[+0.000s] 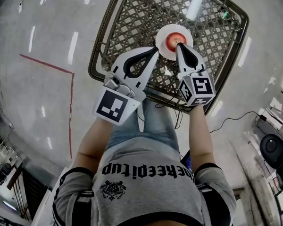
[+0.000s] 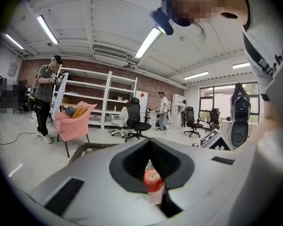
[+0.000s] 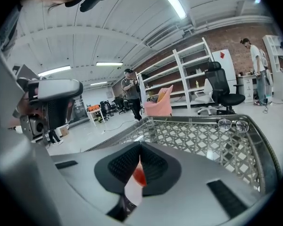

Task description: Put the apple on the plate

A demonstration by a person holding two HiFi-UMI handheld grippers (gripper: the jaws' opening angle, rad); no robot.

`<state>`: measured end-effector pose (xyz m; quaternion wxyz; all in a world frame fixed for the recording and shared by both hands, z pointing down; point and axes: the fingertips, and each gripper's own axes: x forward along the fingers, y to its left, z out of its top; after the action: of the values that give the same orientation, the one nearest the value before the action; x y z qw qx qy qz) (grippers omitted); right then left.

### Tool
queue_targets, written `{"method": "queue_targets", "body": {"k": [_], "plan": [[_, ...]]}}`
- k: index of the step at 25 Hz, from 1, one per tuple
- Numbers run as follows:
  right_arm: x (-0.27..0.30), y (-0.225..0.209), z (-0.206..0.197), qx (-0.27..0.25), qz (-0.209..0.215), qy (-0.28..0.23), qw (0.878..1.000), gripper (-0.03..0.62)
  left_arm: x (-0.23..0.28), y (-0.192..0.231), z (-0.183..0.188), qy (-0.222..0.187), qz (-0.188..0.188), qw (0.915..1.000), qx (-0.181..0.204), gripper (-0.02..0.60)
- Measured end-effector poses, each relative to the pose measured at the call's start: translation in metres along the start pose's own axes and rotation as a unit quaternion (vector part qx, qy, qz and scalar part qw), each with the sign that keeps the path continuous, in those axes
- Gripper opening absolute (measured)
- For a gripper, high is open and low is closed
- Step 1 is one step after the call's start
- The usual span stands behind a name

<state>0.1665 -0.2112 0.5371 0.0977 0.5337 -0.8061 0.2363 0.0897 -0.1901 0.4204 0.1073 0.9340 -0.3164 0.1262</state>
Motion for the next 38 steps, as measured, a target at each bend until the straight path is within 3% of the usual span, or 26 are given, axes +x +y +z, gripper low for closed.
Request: {"method": "queue_targets", "body": {"k": [22,38], "plan": [[-0.081,0.085,0.074,0.005,-0.035,-0.072,0.997,0.011,-0.051,-0.021,0.048,-0.025,-0.099,0.9942,0.033,0.018],[-0.147,0.142,0.109,-0.020,-0.114,-0.138,0.984,0.009,-0.091,-0.051,0.077,-0.063,-0.193,0.9764,0.075,0.018]]}}
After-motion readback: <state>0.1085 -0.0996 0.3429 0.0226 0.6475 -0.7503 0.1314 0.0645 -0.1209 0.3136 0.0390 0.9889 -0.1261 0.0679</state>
